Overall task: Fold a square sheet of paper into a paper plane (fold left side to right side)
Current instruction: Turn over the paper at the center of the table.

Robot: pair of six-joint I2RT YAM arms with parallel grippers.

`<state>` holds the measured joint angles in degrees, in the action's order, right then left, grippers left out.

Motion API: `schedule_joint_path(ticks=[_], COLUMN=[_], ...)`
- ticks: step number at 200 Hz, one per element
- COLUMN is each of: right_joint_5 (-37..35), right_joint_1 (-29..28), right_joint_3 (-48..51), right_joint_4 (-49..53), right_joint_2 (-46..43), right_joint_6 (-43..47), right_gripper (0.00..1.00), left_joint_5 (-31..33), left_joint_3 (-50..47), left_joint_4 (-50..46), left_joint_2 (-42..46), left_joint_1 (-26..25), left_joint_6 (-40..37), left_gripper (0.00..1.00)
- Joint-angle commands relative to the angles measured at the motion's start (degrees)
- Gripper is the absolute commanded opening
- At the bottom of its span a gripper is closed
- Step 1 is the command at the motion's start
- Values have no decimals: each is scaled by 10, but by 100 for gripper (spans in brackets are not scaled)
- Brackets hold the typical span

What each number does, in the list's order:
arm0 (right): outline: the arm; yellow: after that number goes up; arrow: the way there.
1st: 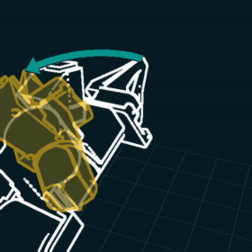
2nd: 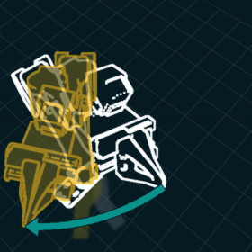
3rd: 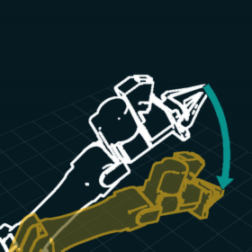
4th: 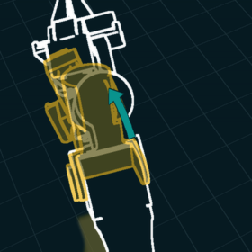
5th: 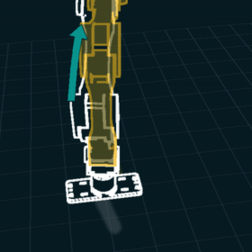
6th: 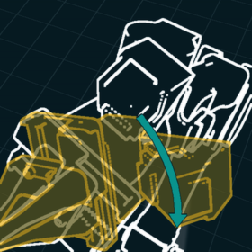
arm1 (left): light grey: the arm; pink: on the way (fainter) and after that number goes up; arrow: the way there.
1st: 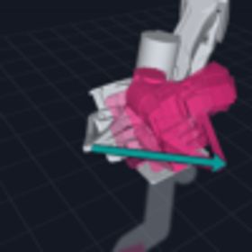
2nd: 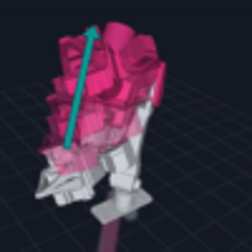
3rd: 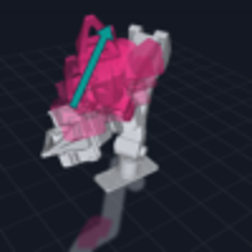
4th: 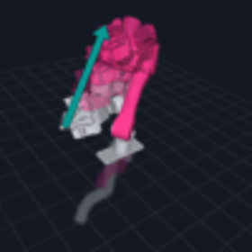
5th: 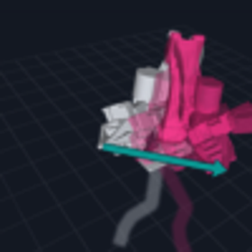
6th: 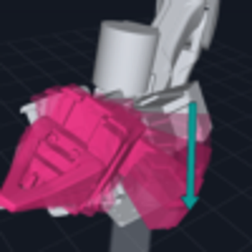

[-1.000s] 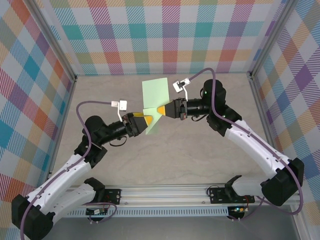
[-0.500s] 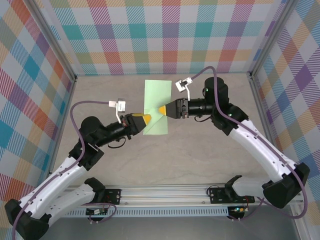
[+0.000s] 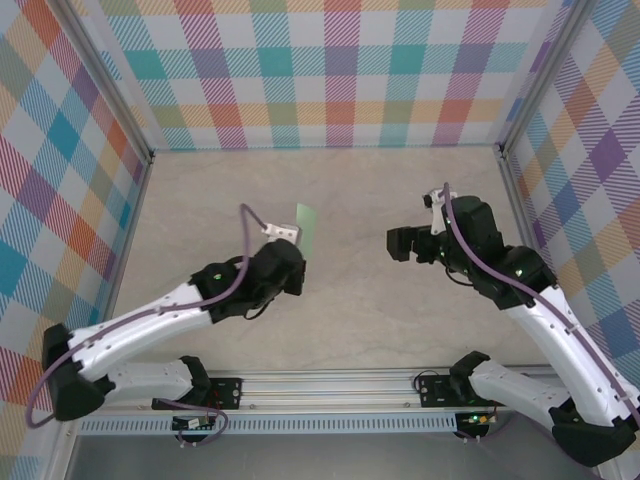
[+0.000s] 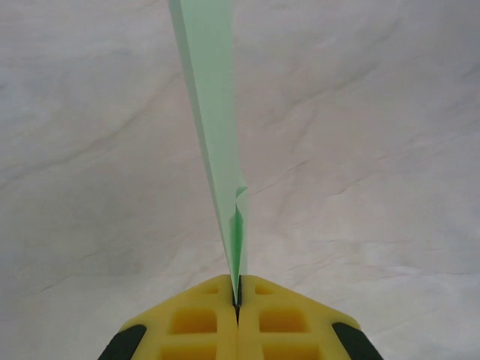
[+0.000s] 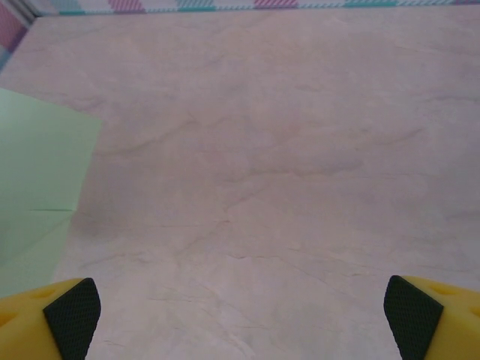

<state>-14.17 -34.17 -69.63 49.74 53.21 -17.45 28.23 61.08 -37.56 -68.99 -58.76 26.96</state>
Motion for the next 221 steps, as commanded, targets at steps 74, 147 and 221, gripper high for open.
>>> schedule_joint_path(ticks=[74,147,221], right_joint_5=[-162,-220,-198], right_joint_1=[1,2,42], right_joint_3=[12,12,16], right_joint_4=[87,123,124], right_joint_2=[-34,-65,-62], right_joint_6=[-4,-10,3], right_gripper=[100,100,100], left_joint_5=[184,65,-55], left_joint_3=[296,384,446], left_joint_4=[-406,-360,-243], left_joint_2=[-436,-572,-541], left_joint_1=[-44,-44,-21], left_joint_6=[272,230,108], left_gripper=[0,5,43])
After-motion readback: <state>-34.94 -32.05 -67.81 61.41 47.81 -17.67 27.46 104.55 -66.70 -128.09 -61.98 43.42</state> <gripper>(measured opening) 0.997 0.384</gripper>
